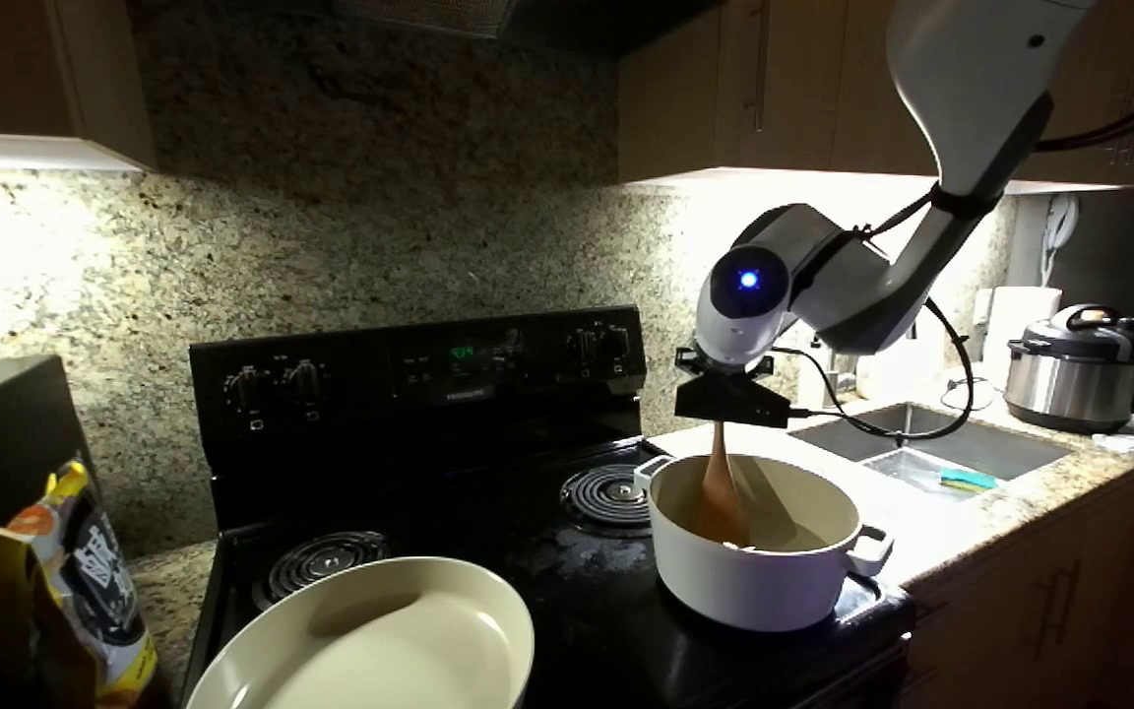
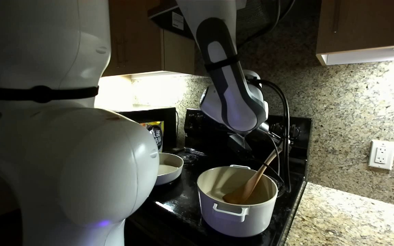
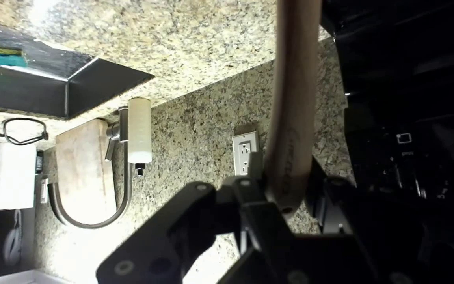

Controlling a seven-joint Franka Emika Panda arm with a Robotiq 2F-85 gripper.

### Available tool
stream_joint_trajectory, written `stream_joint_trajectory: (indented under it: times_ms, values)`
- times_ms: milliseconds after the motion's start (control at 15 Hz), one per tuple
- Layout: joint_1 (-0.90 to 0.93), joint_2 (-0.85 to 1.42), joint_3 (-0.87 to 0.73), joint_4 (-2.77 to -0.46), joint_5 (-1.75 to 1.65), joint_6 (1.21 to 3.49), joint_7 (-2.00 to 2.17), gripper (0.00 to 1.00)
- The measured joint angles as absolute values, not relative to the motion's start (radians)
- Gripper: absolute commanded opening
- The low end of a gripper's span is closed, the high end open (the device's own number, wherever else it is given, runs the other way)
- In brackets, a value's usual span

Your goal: Stir the pot with the wooden spoon

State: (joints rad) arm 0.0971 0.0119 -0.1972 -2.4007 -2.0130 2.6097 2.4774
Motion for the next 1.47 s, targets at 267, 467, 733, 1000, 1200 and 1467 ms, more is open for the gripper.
stream_joint_trajectory:
  times_ms: [267, 467, 733, 1000, 1200, 1467]
  values:
    - [0.092, 0.012, -0.218, -2.403, -2.017, 2.598, 2.477, 0.07]
    - [0.091, 0.012, -0.24, -2.419, -2.029, 2.589, 2.478, 0.07]
    - [0.077, 0.01, -0.247, -2.45, -2.056, 2.589, 2.479, 0.07]
    - [0.025, 0.005, -0.177, -2.483, -2.061, 2.591, 2.479, 0.07]
    - [0.017, 0.005, -0.134, -2.488, -2.061, 2.591, 2.479, 0.07]
    - [0.018, 0.006, -0.082, -2.483, -2.056, 2.591, 2.479, 0.07]
